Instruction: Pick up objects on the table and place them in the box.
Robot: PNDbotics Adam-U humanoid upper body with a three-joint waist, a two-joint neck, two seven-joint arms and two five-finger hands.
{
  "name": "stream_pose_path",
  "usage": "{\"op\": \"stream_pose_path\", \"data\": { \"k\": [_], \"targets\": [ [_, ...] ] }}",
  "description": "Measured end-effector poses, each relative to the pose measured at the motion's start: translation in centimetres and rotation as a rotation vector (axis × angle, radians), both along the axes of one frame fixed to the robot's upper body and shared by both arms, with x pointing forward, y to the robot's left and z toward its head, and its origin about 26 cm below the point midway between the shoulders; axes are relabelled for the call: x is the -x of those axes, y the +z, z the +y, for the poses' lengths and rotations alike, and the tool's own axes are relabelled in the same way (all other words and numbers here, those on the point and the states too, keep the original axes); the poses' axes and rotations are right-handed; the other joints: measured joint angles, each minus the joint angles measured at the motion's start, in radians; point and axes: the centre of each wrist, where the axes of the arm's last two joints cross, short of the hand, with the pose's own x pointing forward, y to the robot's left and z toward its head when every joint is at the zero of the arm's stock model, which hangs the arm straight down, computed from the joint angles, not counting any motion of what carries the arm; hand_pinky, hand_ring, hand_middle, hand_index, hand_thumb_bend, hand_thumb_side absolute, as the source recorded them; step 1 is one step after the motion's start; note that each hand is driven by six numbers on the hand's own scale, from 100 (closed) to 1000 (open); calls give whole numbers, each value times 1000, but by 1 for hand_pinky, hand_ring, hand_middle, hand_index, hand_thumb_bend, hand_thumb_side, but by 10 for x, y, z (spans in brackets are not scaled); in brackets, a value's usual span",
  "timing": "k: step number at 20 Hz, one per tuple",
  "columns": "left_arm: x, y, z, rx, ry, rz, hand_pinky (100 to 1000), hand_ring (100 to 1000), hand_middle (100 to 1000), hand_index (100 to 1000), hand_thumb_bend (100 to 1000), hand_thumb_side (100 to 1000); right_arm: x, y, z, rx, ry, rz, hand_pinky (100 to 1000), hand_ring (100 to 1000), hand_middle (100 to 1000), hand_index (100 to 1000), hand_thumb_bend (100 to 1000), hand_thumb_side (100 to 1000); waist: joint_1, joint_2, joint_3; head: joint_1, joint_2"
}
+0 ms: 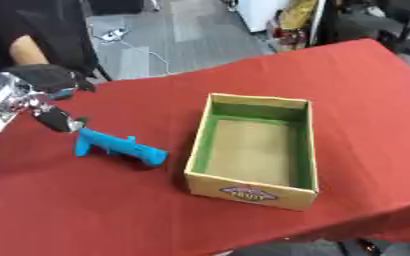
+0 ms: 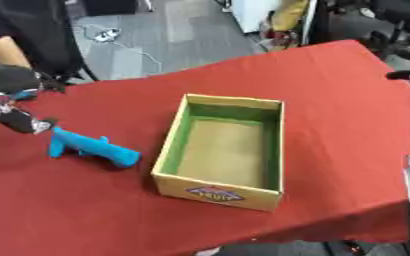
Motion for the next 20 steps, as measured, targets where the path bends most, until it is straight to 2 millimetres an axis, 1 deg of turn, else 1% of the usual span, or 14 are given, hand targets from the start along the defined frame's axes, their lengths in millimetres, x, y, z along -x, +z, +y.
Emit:
{"op": "stream_pose_path", "data": {
  "k": [1,2,4,5,7,8,11,17,20],
  "targets": [
    [0,0,0,1,-1,7,946,876,838,948,414,392,0,0,0,0,0,1,600,802,831,987,456,970,0,0,0,0,0],
    [0,0,-1,0,-1,16,949,879,842,952,467,383,0,0,0,0,0,1,600,802,831,987,456,971,0,0,0,0,0],
    [0,-1,0,-1,3,33,963,890,857,975,610,363,0,0,0,0,0,1,600,802,831,987,457,970,0,0,0,0,0],
    [0,-2,0,-2,5,43,967,894,861,984,725,344,0,0,0,0,0,1,600,802,831,987,457,971,0,0,-1,0,0],
    [0,-2,0,-10,7,66,982,907,874,1000,832,327,0,0,0,1,0,1,600,802,830,987,457,971,0,0,-1,0,0],
    [-1,-2,-1,-18,7,77,985,908,876,1000,861,319,0,0,0,1,0,1,600,802,830,987,457,971,0,0,-2,0,0],
    [-2,0,-2,-42,9,103,988,909,877,1000,907,308,0,0,0,1,1,1,600,802,831,987,457,971,0,0,-3,0,0],
    [-3,3,-5,-57,6,118,997,905,873,995,878,317,0,0,0,2,2,1,600,802,830,987,457,972,0,0,-3,0,0],
    [-6,6,-10,-50,-6,106,1000,901,870,992,866,321,0,0,0,2,2,1,600,802,830,987,457,972,0,0,-4,0,0]
  ]
}}
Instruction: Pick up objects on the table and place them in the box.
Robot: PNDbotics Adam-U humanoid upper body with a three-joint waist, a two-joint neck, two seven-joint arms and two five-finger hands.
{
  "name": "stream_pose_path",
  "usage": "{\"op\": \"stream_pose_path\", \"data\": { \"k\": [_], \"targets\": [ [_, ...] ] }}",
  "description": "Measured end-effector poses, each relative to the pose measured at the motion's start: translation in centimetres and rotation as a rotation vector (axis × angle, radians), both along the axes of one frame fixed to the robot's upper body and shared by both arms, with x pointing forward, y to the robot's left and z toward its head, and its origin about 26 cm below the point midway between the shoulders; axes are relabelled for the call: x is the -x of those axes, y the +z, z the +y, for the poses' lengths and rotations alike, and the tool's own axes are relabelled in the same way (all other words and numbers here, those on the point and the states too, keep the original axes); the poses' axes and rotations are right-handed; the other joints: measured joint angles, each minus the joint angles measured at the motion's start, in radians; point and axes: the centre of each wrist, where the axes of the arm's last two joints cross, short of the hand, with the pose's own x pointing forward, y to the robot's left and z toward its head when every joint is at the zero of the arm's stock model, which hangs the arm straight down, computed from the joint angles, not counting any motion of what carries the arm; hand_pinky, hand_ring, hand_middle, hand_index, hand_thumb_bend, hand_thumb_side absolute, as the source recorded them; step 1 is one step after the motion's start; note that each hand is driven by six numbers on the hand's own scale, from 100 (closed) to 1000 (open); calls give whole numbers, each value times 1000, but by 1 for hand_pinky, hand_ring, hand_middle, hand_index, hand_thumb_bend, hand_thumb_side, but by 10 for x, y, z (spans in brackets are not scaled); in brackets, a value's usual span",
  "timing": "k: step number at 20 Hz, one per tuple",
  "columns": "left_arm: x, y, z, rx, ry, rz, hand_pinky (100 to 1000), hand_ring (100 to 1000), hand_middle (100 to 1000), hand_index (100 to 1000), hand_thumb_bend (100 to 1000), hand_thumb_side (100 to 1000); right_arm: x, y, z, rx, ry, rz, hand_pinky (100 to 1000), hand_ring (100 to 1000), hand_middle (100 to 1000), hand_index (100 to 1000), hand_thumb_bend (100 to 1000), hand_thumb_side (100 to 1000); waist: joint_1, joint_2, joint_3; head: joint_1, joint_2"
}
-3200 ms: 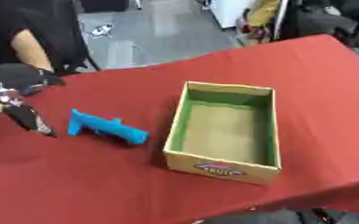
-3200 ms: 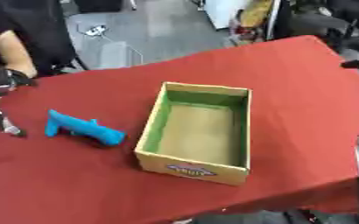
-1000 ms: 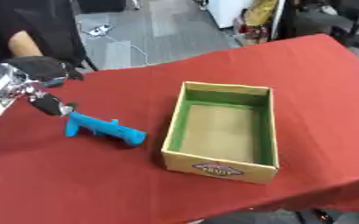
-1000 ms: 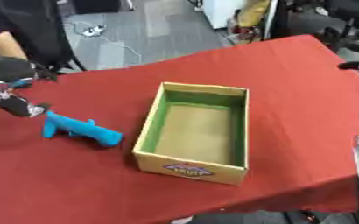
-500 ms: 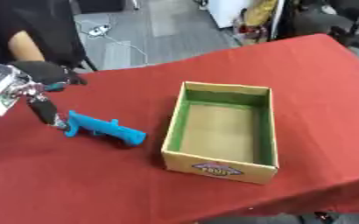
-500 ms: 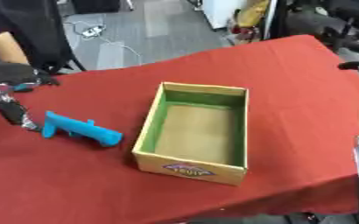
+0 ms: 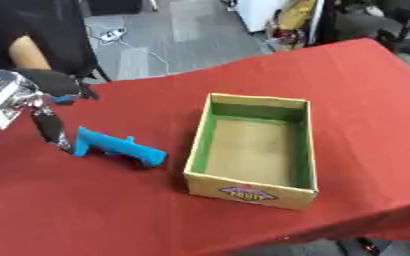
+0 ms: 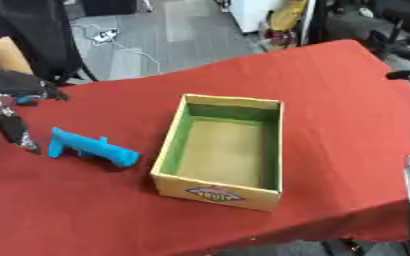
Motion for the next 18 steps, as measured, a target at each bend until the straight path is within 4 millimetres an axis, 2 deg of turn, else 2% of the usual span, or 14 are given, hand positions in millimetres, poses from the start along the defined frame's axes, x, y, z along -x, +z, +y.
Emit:
{"op": "stream_pose_path", "data": {
  "k": [2,10,18],
  "targets": [
    [-3,1,-5,9,-12,-5,996,896,865,986,852,341,0,0,0,0,0,0,600,802,830,987,457,972,0,0,0,0,0],
    [-22,-4,-26,61,-50,-2,989,886,850,971,848,316,0,0,0,0,1,0,600,802,830,987,457,971,0,0,-2,0,0],
    [-33,-19,-41,97,-75,38,984,877,837,957,836,303,0,0,0,0,1,-1,601,802,830,986,457,972,0,0,-6,0,0]
  ]
}}
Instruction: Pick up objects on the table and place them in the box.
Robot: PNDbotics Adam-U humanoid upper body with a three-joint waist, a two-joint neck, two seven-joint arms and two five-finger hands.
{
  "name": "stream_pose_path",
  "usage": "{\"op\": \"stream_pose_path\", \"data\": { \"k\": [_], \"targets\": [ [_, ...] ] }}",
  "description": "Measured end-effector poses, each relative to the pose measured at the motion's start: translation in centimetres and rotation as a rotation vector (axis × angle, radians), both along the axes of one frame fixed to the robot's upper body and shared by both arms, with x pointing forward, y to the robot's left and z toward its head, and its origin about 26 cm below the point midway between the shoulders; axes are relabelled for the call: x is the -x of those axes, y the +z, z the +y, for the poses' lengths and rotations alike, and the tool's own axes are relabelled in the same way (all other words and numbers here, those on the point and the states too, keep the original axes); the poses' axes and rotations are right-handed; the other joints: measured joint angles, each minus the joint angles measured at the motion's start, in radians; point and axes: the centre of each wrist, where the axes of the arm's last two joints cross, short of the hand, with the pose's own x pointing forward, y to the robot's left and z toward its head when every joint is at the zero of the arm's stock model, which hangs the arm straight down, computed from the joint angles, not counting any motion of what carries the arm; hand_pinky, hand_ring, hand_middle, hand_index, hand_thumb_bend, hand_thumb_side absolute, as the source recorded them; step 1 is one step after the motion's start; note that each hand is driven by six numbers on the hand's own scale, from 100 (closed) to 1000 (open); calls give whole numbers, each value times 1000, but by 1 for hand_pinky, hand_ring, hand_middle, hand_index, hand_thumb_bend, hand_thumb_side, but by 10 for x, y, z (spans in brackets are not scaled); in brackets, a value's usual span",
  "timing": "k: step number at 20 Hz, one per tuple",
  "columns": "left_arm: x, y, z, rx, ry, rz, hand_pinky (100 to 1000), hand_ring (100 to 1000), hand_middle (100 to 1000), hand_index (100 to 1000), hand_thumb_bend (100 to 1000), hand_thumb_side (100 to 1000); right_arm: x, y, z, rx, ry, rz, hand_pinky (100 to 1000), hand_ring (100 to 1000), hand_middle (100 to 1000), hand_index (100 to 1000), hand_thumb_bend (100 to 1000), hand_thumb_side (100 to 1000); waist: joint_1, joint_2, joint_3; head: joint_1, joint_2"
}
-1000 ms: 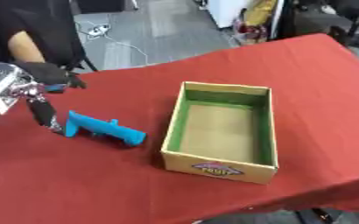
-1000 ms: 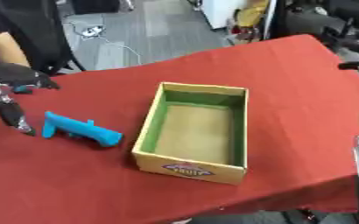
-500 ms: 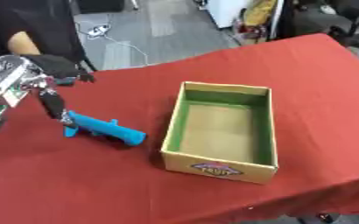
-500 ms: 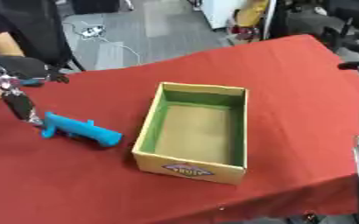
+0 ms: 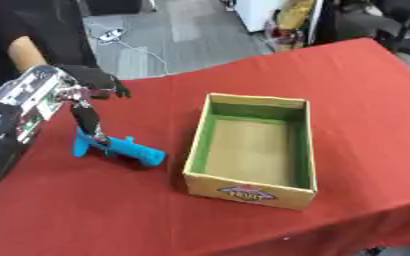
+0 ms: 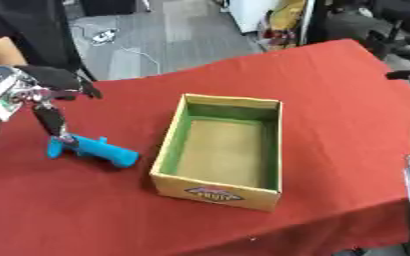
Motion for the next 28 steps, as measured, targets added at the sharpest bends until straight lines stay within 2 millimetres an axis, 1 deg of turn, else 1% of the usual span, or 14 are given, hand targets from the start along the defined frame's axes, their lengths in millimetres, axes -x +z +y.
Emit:
{"op": "stream_pose_path", "data": {
  "k": [10,22,26,28],
  "targets": [
    [-3,-20,-2,0,-6,79,981,863,812,935,817,280,0,0,0,0,0,-1,601,802,830,986,457,971,0,1,-3,0,0],
    [-3,-39,4,11,14,153,969,846,788,912,823,264,-1,3,1,0,3,-9,601,802,830,986,456,972,3,5,-7,0,0],
    [-2,-46,3,19,11,170,964,839,778,867,814,264,-1,3,1,-1,3,-9,601,802,829,986,456,973,3,6,-7,0,0],
    [-2,-47,4,22,12,173,961,836,773,862,812,263,-1,3,1,-1,3,-9,601,802,829,986,456,972,3,6,-9,0,0]
  ]
}}
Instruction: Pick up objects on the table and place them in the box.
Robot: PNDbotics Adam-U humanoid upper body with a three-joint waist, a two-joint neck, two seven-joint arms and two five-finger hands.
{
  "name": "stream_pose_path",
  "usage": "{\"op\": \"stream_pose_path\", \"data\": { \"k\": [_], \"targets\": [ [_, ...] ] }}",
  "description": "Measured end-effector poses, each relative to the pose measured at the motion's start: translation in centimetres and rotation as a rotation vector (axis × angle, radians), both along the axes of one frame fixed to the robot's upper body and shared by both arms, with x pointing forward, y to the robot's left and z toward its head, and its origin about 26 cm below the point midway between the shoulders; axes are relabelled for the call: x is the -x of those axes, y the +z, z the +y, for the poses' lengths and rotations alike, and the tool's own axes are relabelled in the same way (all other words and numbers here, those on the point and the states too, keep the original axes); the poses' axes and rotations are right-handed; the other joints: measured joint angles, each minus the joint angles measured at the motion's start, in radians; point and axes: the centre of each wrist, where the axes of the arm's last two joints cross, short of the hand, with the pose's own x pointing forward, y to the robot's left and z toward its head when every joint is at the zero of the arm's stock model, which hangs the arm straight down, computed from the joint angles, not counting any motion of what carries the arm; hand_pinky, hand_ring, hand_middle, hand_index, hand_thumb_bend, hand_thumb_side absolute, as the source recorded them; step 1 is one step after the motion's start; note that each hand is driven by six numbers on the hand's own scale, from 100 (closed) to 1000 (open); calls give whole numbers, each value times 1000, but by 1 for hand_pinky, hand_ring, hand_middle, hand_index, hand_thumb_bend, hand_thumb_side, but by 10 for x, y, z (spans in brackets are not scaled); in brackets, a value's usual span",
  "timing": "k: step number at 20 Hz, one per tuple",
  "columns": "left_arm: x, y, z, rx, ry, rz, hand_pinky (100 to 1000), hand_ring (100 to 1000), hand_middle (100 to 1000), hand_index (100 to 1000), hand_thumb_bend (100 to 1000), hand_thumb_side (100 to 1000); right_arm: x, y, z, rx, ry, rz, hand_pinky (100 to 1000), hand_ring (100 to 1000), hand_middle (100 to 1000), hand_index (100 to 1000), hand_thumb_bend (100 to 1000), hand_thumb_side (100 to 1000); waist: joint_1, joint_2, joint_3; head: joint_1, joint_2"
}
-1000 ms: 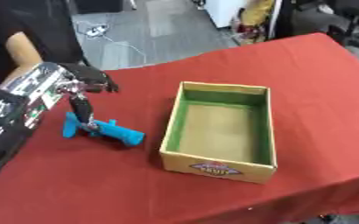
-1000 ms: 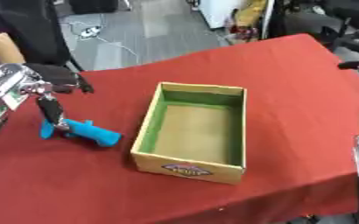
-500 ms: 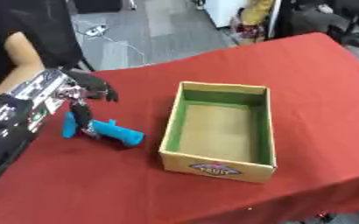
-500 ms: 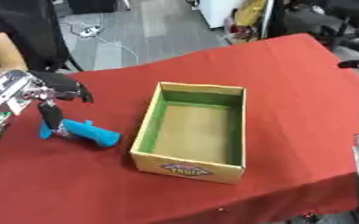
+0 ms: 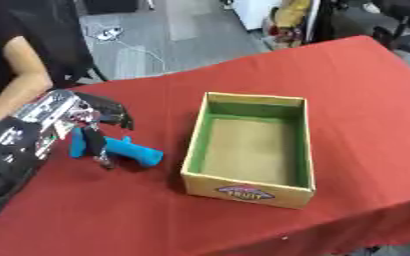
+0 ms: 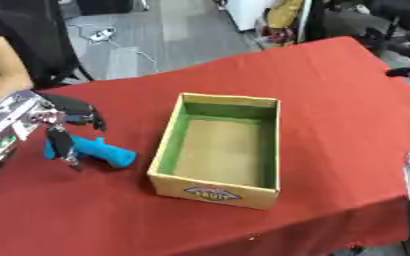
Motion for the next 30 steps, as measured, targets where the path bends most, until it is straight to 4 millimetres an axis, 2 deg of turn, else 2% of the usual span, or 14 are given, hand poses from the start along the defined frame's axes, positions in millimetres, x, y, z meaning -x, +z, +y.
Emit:
{"op": "stream_pose_path", "data": {
  "k": [9,16,27,30],
  "targets": [
    [1,-13,-5,25,-6,21,949,822,752,836,789,266,0,0,1,-4,3,-1,601,801,829,987,456,972,2,4,-5,0,0],
    [0,-18,-6,36,-3,23,933,793,715,778,734,279,-1,3,4,-7,8,-12,601,801,829,986,455,971,2,7,-6,0,0],
    [-2,-37,-4,47,25,36,915,763,678,723,698,280,-2,5,6,-8,18,-14,600,801,829,986,456,971,2,19,-13,9,0],
    [-2,-41,-3,54,32,32,897,738,642,678,676,283,-3,6,6,-9,21,-16,600,801,829,986,456,971,2,20,-14,10,0]
  ]
}}
